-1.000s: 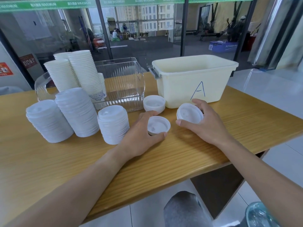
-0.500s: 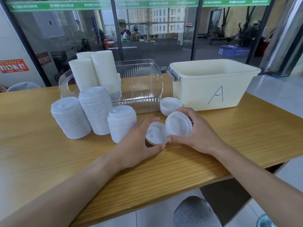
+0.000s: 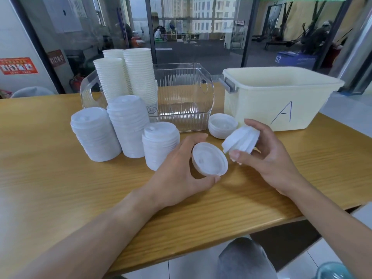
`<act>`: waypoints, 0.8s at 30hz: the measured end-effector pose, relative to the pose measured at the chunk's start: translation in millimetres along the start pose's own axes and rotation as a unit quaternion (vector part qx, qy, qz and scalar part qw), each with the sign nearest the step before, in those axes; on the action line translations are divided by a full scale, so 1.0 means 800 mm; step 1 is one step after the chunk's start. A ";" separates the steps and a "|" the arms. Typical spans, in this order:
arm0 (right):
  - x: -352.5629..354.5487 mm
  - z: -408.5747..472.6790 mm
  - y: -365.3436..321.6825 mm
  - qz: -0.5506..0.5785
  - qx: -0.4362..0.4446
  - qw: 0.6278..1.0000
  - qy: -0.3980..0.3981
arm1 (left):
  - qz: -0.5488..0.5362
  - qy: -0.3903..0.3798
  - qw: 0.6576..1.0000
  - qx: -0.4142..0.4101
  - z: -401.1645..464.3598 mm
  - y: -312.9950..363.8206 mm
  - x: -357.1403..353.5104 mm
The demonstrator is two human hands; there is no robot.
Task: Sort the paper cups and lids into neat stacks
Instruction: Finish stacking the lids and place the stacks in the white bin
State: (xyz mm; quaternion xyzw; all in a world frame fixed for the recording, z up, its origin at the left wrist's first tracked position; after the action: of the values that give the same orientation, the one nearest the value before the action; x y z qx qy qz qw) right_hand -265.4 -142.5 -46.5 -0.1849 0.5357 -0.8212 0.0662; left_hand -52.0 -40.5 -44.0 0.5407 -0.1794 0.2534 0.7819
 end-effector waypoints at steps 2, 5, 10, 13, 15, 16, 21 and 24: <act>0.001 -0.004 0.000 0.014 -0.003 1.000 -0.013 | -0.018 0.000 1.000 0.006 0.000 0.001 -0.002; 0.001 -0.009 0.001 0.001 -0.005 0.999 -0.043 | -0.038 -0.002 0.999 0.014 -0.002 0.000 -0.003; 0.003 -0.017 0.001 -0.106 0.010 0.990 -0.089 | -0.086 0.004 0.996 0.019 -0.003 0.006 0.000; 0.007 -0.023 -0.005 -0.161 -0.002 0.982 -0.102 | -0.103 0.004 0.994 0.020 -0.004 0.006 0.001; 0.012 -0.027 -0.006 -0.176 -0.016 0.977 -0.119 | -0.084 0.005 0.996 0.007 -0.005 0.008 0.000; 0.014 -0.028 -0.006 -0.181 -0.025 0.976 -0.122 | -0.071 0.002 0.997 -0.001 -0.005 0.010 0.000; 0.008 -0.030 -0.004 -0.302 -0.051 0.951 -0.051 | -0.014 -0.027 0.999 -0.026 -0.005 0.014 -0.004; 0.005 -0.030 -0.004 -0.339 -0.056 0.938 -0.050 | -0.026 -0.023 0.999 -0.007 -0.005 0.013 -0.007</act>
State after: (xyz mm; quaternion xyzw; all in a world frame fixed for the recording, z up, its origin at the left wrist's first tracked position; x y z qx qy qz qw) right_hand -277.7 -121.5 -51.4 -0.3997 0.4826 -0.7534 -0.1994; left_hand -62.8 -35.0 -40.3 0.5451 -0.1849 0.2194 0.7877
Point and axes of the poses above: each hand's wrist, its own z-axis towards the middle knuckle, its own x-axis out of the back of the hand, y = z × x, the point moved 2 cm from there along z, towards the middle knuckle, and after that the axes turned 3 degrees about -z, right-handed, at the moved point
